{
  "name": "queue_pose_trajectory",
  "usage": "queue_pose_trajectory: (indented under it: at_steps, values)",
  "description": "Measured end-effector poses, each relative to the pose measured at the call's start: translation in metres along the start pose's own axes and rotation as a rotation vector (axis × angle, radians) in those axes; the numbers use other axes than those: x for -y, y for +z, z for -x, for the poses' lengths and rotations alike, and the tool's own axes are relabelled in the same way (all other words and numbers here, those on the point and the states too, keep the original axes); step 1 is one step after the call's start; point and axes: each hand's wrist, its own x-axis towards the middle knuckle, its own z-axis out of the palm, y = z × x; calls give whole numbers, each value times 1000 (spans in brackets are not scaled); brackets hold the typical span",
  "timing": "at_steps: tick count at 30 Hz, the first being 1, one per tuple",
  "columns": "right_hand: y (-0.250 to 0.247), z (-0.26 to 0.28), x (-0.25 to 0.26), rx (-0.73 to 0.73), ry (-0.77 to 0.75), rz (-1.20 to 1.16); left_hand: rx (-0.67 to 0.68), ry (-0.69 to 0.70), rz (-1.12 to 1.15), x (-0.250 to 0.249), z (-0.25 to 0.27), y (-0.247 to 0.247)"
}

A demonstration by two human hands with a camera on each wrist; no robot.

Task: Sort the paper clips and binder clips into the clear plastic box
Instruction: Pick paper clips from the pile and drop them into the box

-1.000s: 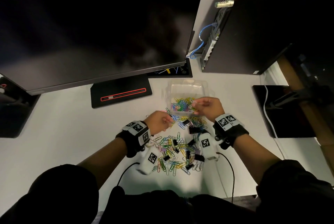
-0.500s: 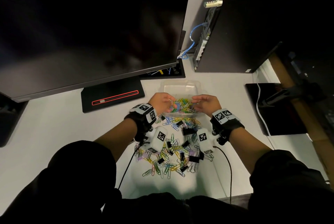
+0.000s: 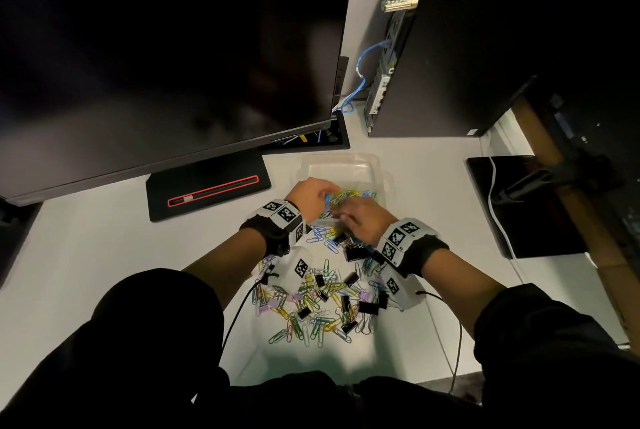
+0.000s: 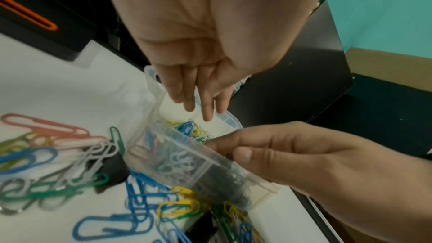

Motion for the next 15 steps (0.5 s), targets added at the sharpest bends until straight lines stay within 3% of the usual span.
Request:
queue_pose_trajectory:
  at_steps: [3,6,12,15]
  values:
    - [9,-3,-5,102,69,128,-115,80,92,6,7,-12]
    - [13,1,-5,180,99,213,-121,94,78,24,23,-22]
    - [9,3,10,-154,40,91,-56,-53,-121,65,51,-28]
    - [13,6,25,-139,-22,25,15,-109,-230,73,55,-21]
